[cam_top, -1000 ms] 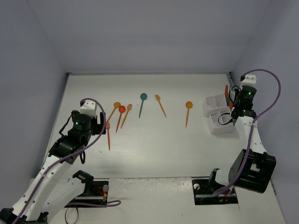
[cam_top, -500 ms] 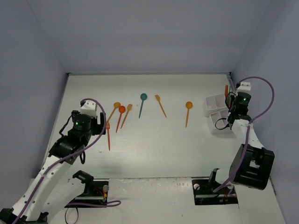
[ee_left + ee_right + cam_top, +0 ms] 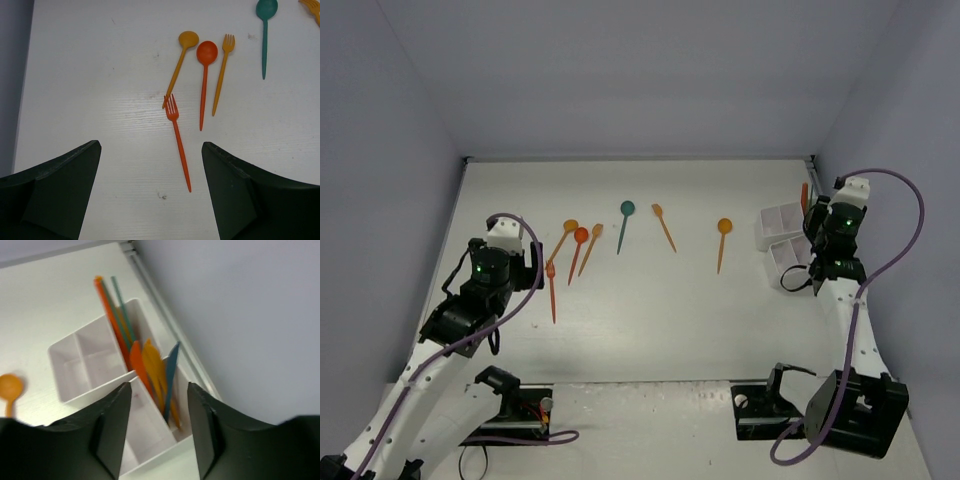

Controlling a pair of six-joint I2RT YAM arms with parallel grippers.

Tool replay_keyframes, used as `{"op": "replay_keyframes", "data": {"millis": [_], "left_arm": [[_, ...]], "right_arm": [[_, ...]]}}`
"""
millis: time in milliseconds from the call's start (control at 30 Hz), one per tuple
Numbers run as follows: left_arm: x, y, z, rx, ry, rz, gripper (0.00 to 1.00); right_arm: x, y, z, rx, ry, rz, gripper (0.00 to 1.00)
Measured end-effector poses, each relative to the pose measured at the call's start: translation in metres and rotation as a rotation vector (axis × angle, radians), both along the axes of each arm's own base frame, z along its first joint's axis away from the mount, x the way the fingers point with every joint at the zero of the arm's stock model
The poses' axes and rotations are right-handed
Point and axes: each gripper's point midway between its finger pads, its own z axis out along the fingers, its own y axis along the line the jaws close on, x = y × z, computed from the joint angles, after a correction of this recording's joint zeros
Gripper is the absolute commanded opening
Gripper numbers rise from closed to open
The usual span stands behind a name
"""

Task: Sort the eating utensils into containers

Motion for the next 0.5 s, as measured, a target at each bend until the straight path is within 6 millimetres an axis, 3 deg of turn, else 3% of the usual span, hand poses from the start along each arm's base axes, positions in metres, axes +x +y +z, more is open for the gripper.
{"op": "replay_keyframes", "data": {"millis": [67, 233, 333, 500], "left_arm": [[0.0, 0.0, 0.0, -0.001, 0.0, 0.0, 0.8], [0.001, -0.002, -0.003, 0.001, 0.011, -0.006, 0.8], [0.002, -0.003, -0.006, 0.006, 0.025, -0.006, 0.8], [0.005, -0.004, -0.013, 0.017, 0.052, -0.008, 0.8]], "right_arm": [[0.002, 0.015, 0.01, 0.022, 0.001, 0.026, 0.49], [0.026, 0.082, 0.03, 0.1, 0.023, 0.181, 0.5], [0.03, 0.113, 0.014, 0.16, 0.095, 0.234, 0.5], [0.024, 0.155, -0.039, 0.254, 0.278, 0.278, 0.5]]}}
